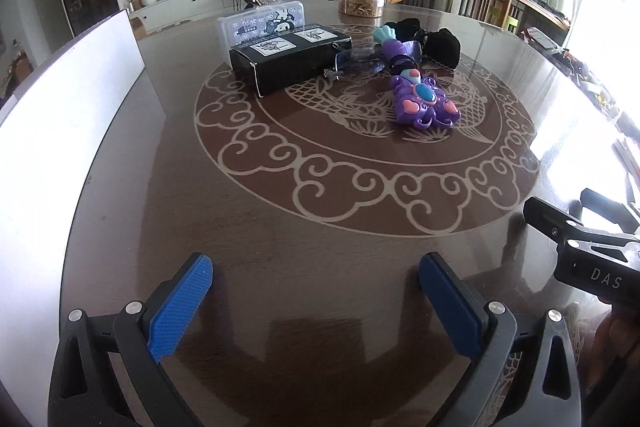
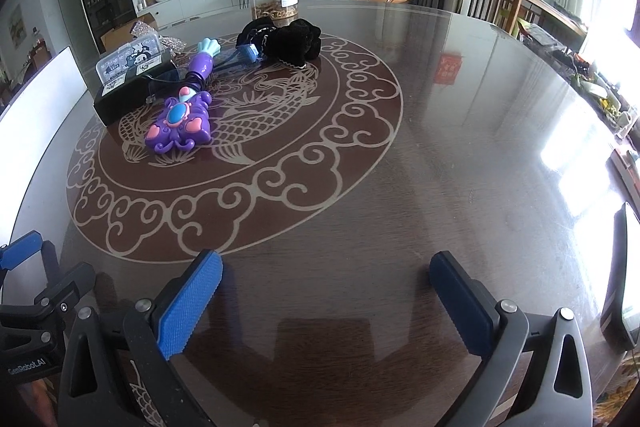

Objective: Organize objects

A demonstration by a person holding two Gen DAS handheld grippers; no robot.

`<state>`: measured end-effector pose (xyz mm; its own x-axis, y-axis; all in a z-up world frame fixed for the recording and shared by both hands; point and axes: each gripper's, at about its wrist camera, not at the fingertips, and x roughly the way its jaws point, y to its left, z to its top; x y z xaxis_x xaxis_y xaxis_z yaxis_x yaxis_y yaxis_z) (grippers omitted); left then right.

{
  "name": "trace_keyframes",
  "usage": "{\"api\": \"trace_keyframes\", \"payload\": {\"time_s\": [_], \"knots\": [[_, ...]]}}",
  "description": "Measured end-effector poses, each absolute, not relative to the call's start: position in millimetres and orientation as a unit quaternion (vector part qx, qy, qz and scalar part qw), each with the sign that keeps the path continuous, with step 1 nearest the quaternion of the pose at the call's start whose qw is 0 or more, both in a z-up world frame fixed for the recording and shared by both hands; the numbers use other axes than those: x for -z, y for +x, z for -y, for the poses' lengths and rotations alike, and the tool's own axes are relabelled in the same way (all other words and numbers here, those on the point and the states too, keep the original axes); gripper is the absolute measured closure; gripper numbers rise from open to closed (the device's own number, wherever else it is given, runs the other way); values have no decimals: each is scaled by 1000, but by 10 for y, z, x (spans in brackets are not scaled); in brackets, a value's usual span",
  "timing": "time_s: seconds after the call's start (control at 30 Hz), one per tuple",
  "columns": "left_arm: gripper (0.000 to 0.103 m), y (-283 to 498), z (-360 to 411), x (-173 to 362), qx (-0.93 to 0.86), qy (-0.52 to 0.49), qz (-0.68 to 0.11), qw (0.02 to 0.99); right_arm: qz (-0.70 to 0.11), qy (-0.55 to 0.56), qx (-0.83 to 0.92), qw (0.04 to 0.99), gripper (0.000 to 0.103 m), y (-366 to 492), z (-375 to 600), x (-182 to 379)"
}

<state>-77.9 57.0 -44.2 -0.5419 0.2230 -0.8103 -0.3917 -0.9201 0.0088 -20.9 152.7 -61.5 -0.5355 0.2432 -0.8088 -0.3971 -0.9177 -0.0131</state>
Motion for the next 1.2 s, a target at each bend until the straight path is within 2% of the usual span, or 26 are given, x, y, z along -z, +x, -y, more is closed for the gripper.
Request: {"api": "trace_keyframes", "payload": {"time_s": [1.2], "knots": [[0,-787,-570,448,-873,-446,-93,177,-87,-445,-873,182,0,-211,-1497,624]]}}
